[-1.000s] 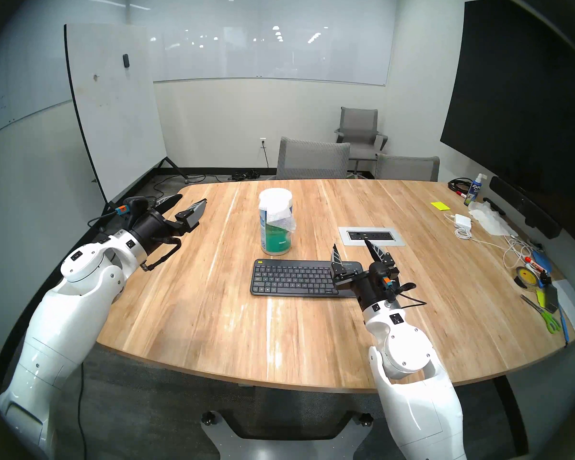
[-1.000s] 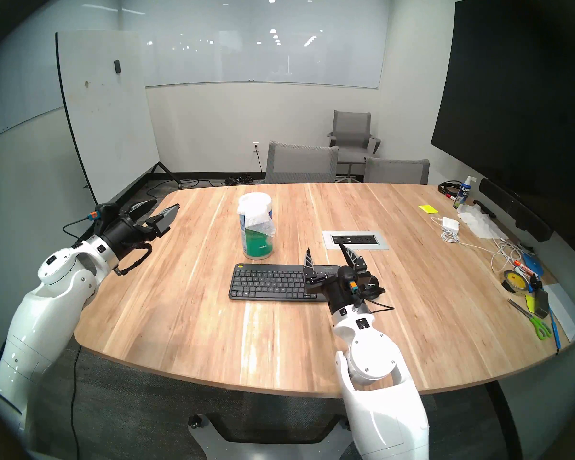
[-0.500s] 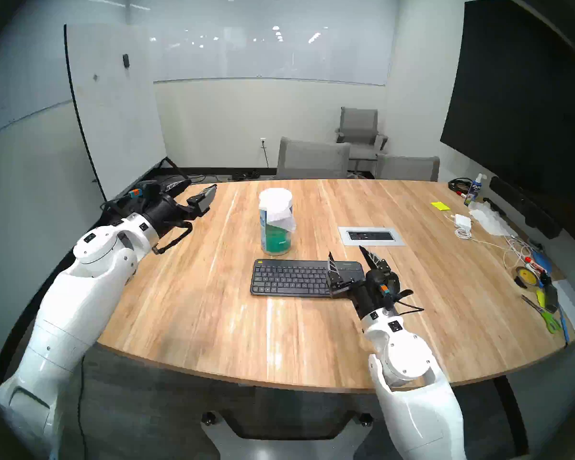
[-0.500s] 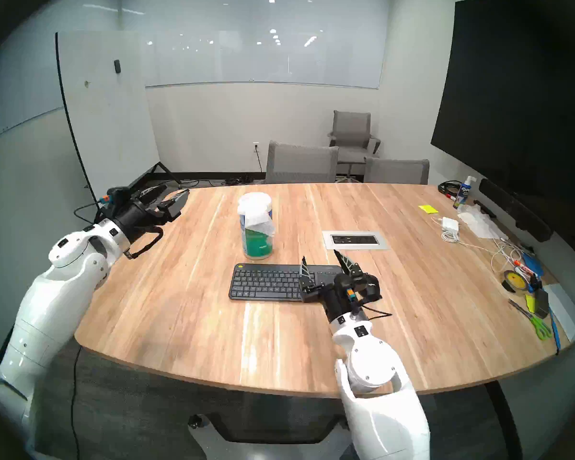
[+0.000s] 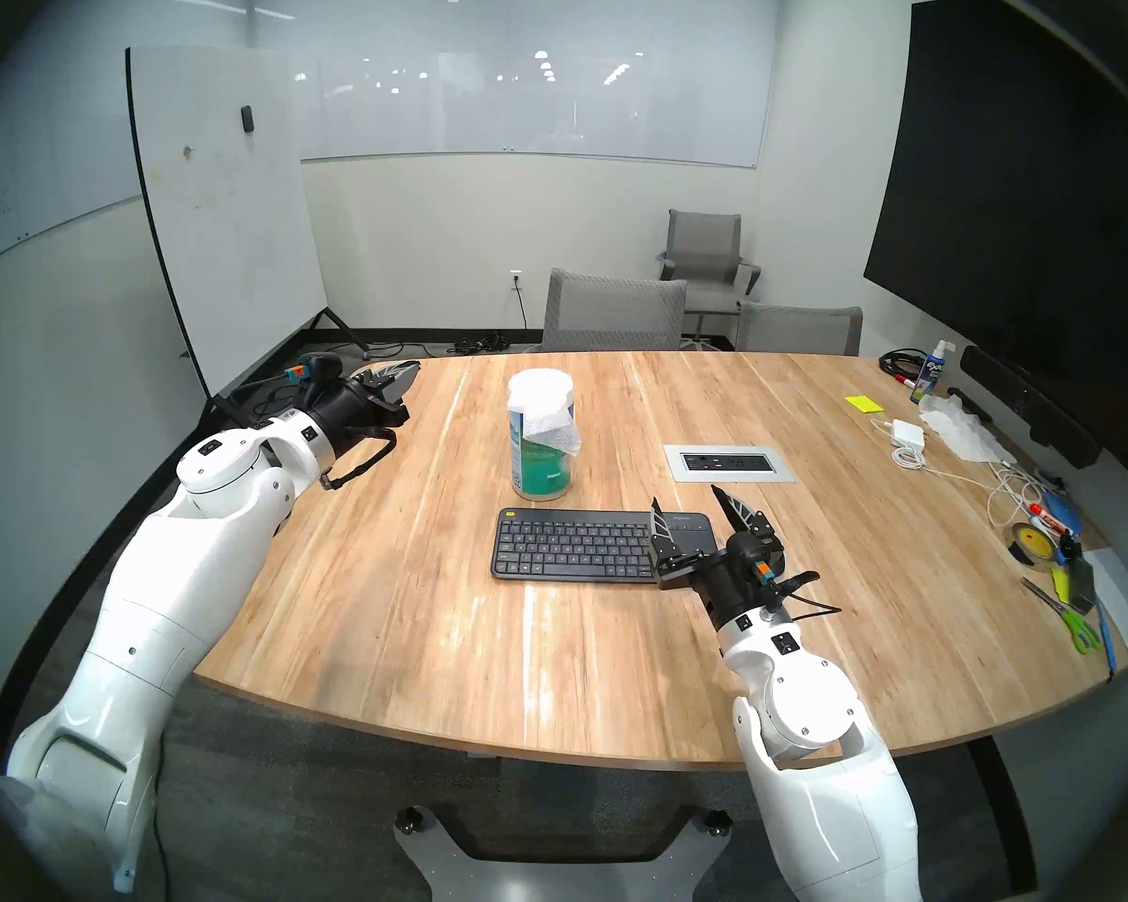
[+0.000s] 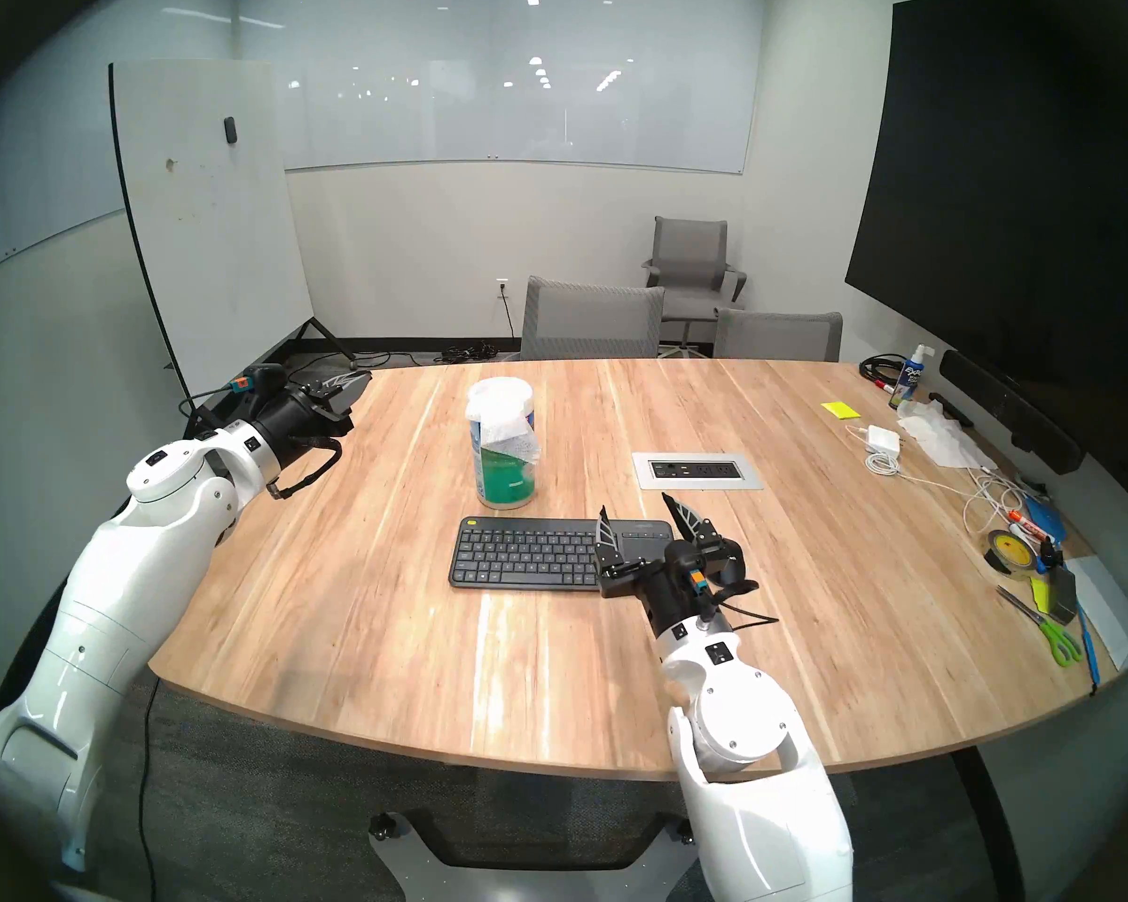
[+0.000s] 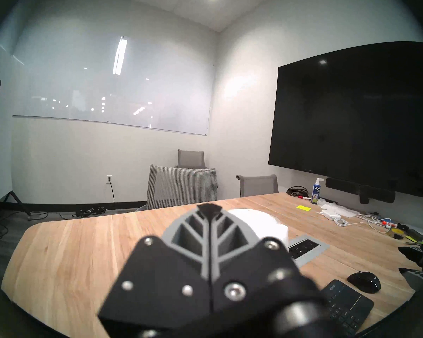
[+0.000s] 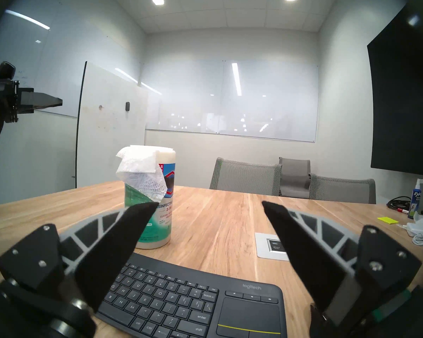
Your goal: Wipe the keyboards and mice with a disinfecting wipe, then set the wipe down
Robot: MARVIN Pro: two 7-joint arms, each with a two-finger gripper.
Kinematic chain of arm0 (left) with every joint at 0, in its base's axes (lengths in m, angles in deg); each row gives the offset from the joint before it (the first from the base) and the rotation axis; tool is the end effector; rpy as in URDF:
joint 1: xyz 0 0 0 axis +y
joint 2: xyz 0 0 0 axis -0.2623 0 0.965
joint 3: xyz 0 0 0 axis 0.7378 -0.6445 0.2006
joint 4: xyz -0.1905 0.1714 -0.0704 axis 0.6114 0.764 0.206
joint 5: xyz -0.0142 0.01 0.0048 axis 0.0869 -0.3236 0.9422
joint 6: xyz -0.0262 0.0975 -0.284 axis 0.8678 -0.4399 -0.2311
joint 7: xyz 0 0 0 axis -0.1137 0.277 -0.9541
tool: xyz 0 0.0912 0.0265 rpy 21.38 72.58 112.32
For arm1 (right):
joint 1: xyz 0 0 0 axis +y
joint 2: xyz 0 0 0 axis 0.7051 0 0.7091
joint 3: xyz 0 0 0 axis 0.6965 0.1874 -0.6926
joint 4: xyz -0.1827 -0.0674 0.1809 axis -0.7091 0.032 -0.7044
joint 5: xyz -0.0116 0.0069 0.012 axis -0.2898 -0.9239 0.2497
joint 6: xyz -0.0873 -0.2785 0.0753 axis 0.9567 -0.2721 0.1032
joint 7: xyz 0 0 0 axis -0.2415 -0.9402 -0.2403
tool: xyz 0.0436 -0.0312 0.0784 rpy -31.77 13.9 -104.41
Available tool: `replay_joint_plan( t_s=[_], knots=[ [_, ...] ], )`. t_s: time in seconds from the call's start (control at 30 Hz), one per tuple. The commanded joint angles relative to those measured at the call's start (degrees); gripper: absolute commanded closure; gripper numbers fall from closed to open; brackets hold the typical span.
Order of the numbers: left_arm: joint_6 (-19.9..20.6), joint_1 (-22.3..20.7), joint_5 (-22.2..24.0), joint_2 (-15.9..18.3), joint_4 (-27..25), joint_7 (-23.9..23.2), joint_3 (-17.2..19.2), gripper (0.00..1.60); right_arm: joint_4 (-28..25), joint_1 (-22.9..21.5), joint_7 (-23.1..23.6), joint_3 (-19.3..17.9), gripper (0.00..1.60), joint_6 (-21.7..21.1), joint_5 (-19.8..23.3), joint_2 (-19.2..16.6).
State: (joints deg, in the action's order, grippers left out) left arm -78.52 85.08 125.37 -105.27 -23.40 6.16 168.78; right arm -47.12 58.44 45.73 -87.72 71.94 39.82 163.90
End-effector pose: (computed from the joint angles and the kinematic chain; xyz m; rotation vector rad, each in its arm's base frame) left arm 0.4727 0.0860 -0.1444 1.8119 -0.3799 1.9597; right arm 0.3479 0.0260 -0.2618 -1.9271 -0.3497 -2.3234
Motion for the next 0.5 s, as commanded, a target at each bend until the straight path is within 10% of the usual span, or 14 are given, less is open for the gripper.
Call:
replay_joint_plan(
  t_s=[0.0,0.47],
  knots=[
    [-0.73,-6.53,-1.87,-2.70,2.87,-2.54,-0.76,1.60,-1.50,-0.30,0.35,-0.19,0.00,0.72,0.65,0.04],
    [-2.26,-13.17,-7.83,-2.65,9.59,-8.72,-6.40,1.60,-0.82,-0.07,1.23,-0.60,0.00,1.14,1.12,-0.04]
  ],
)
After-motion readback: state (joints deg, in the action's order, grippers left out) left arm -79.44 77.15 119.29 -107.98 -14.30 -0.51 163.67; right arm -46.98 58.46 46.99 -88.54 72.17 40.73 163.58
